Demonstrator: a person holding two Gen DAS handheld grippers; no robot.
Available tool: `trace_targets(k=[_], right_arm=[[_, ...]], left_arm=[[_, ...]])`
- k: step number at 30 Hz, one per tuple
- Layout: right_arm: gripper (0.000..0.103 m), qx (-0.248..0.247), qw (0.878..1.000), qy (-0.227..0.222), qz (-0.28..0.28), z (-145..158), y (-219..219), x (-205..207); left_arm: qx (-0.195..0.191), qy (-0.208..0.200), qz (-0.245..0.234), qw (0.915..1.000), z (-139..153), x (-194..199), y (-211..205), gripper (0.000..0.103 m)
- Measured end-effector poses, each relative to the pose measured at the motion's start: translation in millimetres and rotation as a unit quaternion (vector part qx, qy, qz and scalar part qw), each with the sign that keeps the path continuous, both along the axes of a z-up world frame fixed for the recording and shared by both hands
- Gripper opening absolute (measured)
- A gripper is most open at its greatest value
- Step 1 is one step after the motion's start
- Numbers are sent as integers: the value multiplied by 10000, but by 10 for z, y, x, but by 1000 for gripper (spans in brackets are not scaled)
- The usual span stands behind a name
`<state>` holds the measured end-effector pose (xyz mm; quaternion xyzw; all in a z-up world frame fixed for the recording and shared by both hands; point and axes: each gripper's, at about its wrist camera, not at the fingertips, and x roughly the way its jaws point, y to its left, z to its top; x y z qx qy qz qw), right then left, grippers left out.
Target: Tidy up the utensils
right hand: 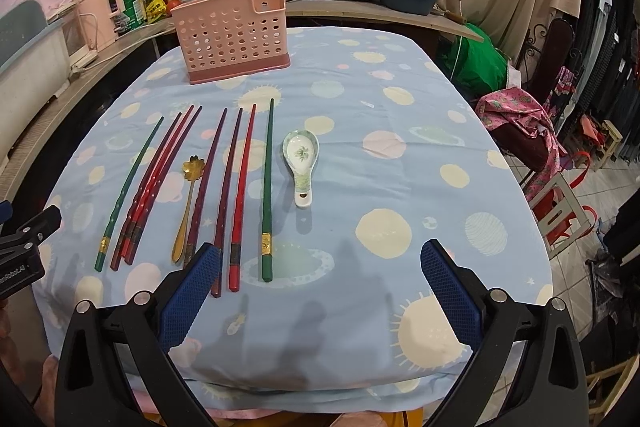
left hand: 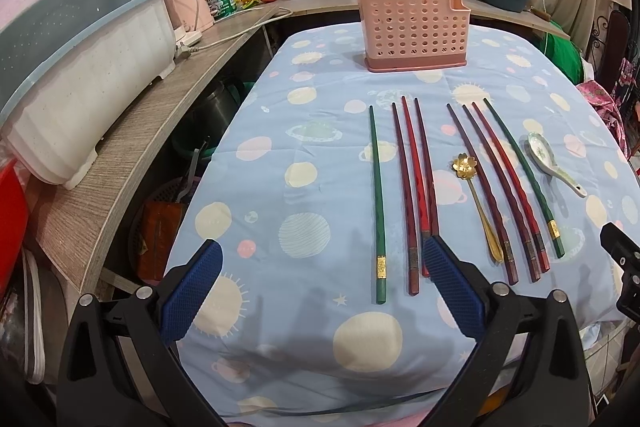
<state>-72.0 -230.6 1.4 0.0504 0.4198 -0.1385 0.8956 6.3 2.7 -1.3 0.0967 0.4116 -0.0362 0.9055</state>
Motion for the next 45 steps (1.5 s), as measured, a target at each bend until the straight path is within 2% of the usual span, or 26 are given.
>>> trace_targets(k=[45], right_arm=[[96, -12, 9999, -78, 100, 66, 103, -55]], left_arm=[[-97, 143, -180, 9997, -7, -124, -64, 96]])
